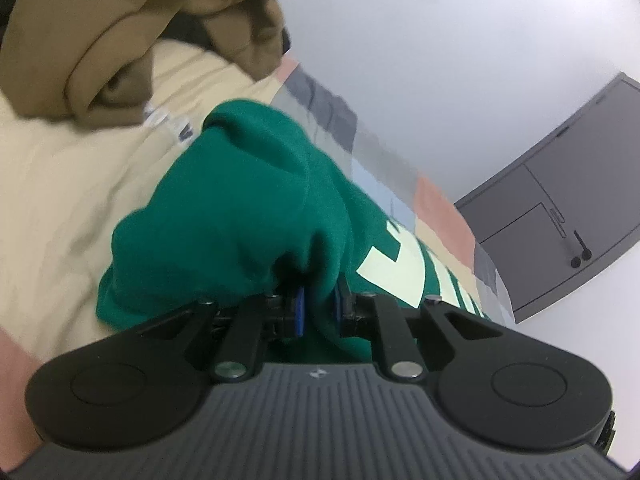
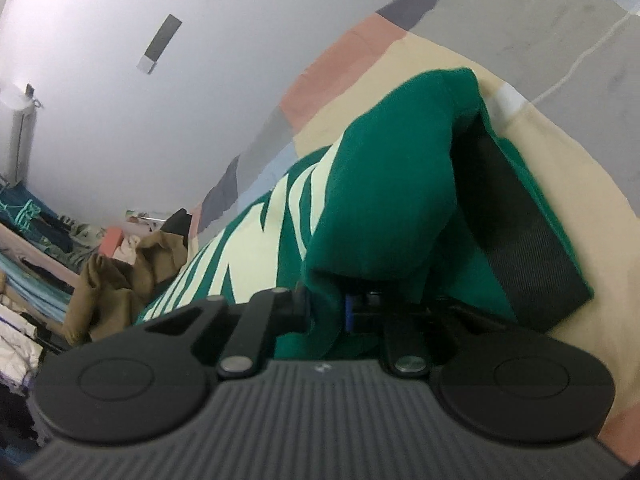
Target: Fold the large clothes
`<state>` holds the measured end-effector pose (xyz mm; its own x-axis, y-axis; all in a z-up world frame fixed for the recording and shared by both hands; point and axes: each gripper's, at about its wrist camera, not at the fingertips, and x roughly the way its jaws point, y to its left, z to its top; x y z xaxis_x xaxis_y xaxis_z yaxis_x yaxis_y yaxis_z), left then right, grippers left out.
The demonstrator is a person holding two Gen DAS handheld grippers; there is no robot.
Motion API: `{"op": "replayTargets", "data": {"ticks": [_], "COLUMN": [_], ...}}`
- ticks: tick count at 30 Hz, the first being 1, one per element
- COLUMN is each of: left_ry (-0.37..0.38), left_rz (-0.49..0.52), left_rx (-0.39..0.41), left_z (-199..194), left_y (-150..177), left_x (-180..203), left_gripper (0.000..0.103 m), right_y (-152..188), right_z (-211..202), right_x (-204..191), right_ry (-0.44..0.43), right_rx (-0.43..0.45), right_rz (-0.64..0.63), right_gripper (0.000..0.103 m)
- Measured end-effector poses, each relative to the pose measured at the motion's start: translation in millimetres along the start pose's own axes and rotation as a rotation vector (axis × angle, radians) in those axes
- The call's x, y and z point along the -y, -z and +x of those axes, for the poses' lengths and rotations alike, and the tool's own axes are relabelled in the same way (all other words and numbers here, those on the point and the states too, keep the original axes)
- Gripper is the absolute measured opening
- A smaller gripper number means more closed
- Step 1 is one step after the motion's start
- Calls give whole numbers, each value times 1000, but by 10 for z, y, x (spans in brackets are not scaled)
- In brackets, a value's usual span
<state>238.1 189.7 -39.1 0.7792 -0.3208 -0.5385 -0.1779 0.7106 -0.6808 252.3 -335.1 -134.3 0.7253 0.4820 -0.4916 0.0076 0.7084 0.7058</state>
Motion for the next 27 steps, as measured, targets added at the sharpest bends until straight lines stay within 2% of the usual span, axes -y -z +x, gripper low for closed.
{"op": "replayTargets", "data": {"ticks": [4, 7, 8, 9, 11, 12, 13, 14, 15, 17, 21, 27], "left_ry": [14, 48, 59, 75, 128, 158, 174, 181, 180, 174, 159, 142], "left_rz": [-40, -80, -109, -144, -218, -249, -270, -290, -311, -348, -440, -528], "left_rx": [0, 6, -3, -20, -45, -55, -65, -74, -81, -89, -119, -104], "left_z": [-37, -135, -172, -198, -242, -273, -288, -296, -295, -261, -80, 99], "left_y": [-31, -16, -2, 20, 86, 135, 172, 208, 245, 288, 332, 450], "left_x": [-46, -34, -41, -52, -94, -107, -116, -124, -134, -174, -302, -427], "left_gripper": [16, 21, 36, 56, 68, 71, 74, 82, 90, 95, 100, 103], "right_y": [84, 132, 163, 200, 288, 333, 384, 433, 482, 527, 577, 481], "right_z": [-129, -222, -253, -263, -288, -286, -272, -247, -209, -98, 146, 343], "right_x": [41, -16, -50, -90, -109, -104, -89, -73, -48, -2, 112, 148], "right_ry": [-11, -25, -34, -49, -88, -103, -122, -141, -154, -161, -123, -119], "right_rx": [17, 15, 7, 1, -24, -33, -37, -39, -44, -69, -51, 36], "right_rz": [48, 98, 106, 117, 155, 184, 223, 264, 304, 374, 476, 544], "right_gripper": [18, 21, 21, 21, 25, 39, 70, 85, 93, 93, 94, 95]}}
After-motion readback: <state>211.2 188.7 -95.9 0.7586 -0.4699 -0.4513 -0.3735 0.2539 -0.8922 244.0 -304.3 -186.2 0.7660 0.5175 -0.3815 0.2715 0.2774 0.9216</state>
